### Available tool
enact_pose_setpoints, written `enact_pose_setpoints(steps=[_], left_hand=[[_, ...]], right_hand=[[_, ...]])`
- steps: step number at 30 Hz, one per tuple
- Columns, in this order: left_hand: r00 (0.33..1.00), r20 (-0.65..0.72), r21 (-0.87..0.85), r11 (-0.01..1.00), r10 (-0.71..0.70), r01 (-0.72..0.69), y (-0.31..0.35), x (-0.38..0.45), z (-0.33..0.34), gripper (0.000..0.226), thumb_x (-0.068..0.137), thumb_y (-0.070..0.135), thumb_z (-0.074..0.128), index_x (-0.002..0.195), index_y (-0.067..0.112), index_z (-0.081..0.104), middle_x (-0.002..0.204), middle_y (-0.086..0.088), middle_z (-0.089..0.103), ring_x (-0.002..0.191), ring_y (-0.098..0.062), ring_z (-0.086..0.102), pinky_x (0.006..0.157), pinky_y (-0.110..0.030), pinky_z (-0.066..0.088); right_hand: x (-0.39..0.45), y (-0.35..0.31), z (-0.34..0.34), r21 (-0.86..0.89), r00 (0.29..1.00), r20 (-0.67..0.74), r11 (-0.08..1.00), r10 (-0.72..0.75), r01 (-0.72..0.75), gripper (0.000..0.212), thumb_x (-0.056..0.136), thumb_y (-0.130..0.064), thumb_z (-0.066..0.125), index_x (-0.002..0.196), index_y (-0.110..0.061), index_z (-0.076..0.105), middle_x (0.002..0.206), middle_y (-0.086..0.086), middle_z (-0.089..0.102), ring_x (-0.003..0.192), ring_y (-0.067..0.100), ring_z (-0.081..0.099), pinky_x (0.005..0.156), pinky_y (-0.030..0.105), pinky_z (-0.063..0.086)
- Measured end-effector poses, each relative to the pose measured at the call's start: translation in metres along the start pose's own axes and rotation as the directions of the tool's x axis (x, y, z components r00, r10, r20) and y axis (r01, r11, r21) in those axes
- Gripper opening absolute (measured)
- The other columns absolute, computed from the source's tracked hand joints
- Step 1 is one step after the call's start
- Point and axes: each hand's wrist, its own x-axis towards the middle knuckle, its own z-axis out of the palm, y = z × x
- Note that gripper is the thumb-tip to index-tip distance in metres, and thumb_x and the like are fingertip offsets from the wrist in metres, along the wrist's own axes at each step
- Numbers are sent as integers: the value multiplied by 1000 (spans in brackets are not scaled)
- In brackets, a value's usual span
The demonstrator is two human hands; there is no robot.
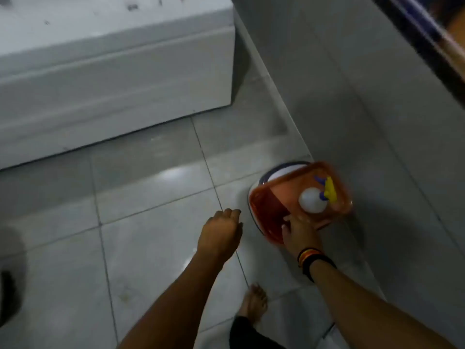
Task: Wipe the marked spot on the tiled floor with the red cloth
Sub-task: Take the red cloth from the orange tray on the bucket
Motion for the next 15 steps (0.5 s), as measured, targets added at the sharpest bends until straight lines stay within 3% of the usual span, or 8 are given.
enact_pose_setpoints(steps=[6,11,15], left_hand=[[999,41,-57,998,-24,27,31,96,106,31,103,22,51,132,12,55,122,-13,68,104,-32,67,78,-40,53],[992,36,33,992,-123,122,44,169,152,38,102,18,52,138,6,48,129,-18,64,105,-37,67,79,-45,53],[975,44,59,975,-218,215,55,185,161,24,101,18,60,121,7,62,108,-12,73,87,-30,71,77,-37,54]], right_hand=[[81,68,73,47,980,119,985,157,-164,40,102,-24,53,138,-6,57,139,17,61,132,37,52,108,48,47],[117,91,111,-69,980,-27,977,200,-201,39,97,-25,61,130,-5,56,136,18,58,131,38,50,110,52,42],[125,97,113,-44,983,-59,983,174,-177,33,90,-25,68,117,-5,63,126,17,62,123,37,55,105,51,46]])
